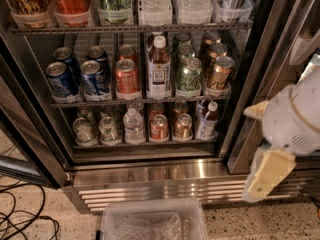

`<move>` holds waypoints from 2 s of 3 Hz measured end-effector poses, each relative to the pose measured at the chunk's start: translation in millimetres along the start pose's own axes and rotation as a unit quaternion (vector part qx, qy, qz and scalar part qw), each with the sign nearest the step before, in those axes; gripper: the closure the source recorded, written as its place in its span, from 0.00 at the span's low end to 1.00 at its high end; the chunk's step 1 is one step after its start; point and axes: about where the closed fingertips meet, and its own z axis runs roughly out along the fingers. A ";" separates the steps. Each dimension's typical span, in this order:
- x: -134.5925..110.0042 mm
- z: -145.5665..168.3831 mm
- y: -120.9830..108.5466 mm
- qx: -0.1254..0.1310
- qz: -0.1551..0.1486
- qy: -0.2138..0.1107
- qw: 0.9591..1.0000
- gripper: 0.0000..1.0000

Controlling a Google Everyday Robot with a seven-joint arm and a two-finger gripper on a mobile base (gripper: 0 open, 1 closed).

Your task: Pick blue plastic bottle from bottom shelf of fridge

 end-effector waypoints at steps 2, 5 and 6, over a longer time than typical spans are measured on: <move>36.0 92.1 79.8 0.005 0.072 -0.130 0.989 0.00; 43.8 193.9 127.6 0.091 0.152 -0.250 0.952 0.00; 43.9 193.2 127.7 0.092 0.150 -0.248 0.953 0.00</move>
Offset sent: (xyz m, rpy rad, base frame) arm -0.0969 0.0022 -0.2171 0.6548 -0.2322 -0.3896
